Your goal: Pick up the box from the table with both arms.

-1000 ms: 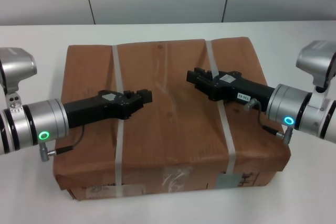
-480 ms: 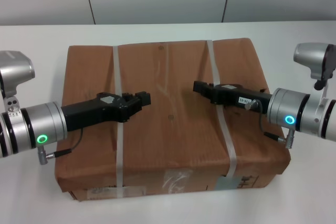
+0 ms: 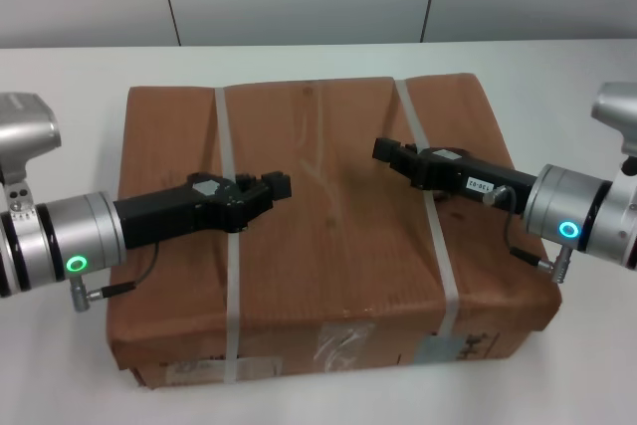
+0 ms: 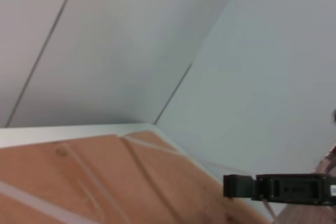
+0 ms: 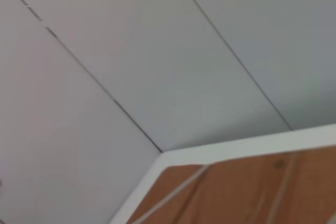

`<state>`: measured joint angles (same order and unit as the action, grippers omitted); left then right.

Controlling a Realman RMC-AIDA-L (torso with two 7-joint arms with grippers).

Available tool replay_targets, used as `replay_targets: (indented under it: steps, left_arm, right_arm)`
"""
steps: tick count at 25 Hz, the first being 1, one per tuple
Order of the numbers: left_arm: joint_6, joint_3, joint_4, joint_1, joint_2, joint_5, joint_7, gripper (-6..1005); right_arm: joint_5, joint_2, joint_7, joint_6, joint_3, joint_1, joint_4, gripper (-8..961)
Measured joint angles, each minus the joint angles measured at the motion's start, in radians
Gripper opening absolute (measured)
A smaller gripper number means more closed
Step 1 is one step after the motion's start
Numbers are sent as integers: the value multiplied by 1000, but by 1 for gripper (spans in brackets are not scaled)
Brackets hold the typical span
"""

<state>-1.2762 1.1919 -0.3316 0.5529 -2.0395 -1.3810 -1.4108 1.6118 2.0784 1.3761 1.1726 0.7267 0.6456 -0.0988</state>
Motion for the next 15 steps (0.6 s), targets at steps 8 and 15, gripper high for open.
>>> replay_targets:
  steps: [8,15]
  left_arm:
    - [-88,-3,-56,-20,5,2,4,102]
    - [-112,-5,-99,-48,6,2,0,102]
  right_arm:
    - [-64,0,-99,157,1,-51,-14,46]
    - [-78,0,-112,218,2,-63,-19,47]
